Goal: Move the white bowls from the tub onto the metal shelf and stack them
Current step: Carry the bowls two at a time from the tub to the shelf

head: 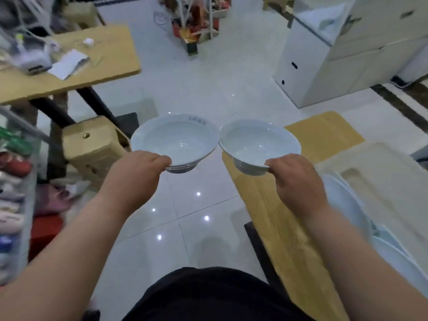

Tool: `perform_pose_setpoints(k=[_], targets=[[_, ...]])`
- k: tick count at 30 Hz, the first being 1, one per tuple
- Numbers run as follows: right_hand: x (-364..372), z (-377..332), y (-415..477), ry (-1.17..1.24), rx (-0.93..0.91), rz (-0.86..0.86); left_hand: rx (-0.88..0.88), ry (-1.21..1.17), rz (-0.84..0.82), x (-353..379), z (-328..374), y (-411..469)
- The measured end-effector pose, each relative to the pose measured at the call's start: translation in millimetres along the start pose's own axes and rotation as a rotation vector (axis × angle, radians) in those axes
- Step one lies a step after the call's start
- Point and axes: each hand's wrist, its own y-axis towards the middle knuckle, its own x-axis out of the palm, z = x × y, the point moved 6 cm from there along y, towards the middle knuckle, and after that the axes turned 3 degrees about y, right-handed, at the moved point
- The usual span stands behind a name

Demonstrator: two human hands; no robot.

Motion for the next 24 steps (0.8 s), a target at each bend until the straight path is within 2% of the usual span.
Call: perform_pose_setpoints(k=[6, 12, 18, 24], targets=[[99, -140, 87, 0.116, -0.270, -0.111, -0.323, 0.043, -0.038, 15, -133, -121], [167, -278, 133, 0.223, -0.522, -0.248, -0.651, 0.117, -0.132, 6, -198, -233], [202, -395, 147, 0.317, -0.881, -0.361, -1.080, 0.116, -0.180, -3, -188, -337], [215, -492, 118, 0.453, -1.260, -0.434, -1.466, 0.144, -0.295, -21, -121, -422]])
